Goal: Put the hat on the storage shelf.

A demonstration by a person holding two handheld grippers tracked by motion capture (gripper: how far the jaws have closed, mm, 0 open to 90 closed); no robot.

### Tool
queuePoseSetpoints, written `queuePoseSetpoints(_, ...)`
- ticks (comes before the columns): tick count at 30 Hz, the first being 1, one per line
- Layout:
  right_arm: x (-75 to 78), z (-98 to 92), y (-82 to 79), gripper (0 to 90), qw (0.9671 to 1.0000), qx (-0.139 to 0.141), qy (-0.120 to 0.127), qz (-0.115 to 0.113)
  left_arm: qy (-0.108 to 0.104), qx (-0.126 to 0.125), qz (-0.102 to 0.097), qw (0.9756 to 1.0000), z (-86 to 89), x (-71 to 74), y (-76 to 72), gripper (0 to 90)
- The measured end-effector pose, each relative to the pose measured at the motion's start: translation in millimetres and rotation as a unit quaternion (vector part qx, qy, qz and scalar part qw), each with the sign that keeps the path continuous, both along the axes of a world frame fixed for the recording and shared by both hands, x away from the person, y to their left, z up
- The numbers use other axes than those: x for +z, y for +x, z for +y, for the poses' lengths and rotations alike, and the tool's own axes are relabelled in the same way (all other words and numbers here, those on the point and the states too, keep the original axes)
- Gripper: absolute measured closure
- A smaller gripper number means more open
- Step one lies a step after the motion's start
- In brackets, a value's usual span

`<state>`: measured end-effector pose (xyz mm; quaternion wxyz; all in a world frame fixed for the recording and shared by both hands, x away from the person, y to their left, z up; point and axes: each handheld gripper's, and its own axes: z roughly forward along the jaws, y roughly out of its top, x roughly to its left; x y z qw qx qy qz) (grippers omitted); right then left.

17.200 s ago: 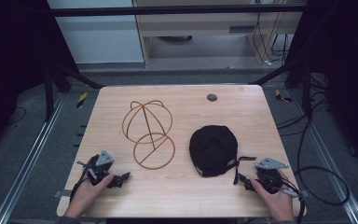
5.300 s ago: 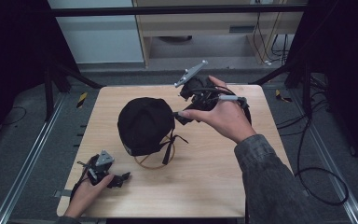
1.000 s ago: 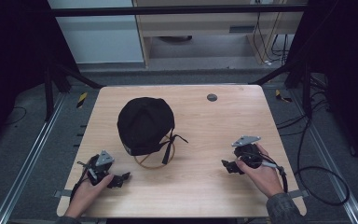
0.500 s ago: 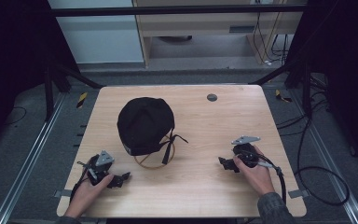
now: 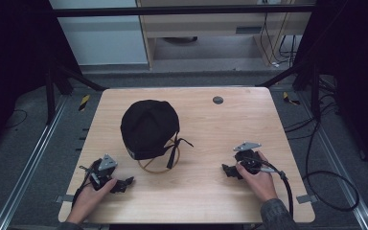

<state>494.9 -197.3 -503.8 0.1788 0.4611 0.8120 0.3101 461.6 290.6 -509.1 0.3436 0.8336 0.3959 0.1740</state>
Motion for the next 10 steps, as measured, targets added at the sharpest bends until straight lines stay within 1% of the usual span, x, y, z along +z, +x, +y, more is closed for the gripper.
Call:
queuePoseSetpoints(3, -2.1, 0.1, -0.9, 6.4, 0.9999, -0.002, 0.003, -0.010, 0.000, 0.000, 0.000, 1.0000, 0.0, 0.0, 0.0, 0.0)
queuePoseSetpoints(4, -3.7, 0.1, -2.0, 5.7, 0.9998, -0.005, 0.008, -0.016, 0.000, 0.000, 0.000, 1.0000, 0.0, 0.0, 0.0, 0.0)
queuePoseSetpoints(6, -8.2, -1.2, -4.9, 5.0, 0.9990, -0.008, 0.022, -0.038, 0.000, 0.000, 0.000, 1.0000, 0.0, 0.0, 0.0, 0.0)
queuePoseSetpoints(10, -8.2, -1.9, -6.0, 5.0, 0.9990, -0.009, 0.020, -0.039, 0.000, 0.000, 0.000, 1.0000, 0.0, 0.0, 0.0, 0.0)
